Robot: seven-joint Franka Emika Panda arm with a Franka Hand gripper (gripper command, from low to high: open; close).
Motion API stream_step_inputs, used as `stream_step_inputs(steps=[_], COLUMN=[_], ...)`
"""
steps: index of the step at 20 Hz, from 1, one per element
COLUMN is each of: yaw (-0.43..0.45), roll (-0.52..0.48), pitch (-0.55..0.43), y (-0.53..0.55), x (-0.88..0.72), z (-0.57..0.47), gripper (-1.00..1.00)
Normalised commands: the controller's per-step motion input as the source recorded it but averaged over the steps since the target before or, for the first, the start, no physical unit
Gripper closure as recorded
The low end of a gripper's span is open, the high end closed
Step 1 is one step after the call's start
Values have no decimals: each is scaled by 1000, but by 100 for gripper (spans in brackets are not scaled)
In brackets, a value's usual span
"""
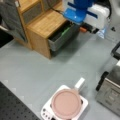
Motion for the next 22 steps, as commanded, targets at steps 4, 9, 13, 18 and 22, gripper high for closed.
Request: stream_step_inputs(steps=[4,9,13,18,22], yaw=[232,169,51,-19,-54], roll=[282,456,505,343,221], pitch=[-55,-107,-123,-85,-91], y=[31,106,139,210,389], x=[-35,-146,-249,-332,-374], z=[-6,-54,-136,-139,-104], gripper=[-100,-100,-100,-100,-100])
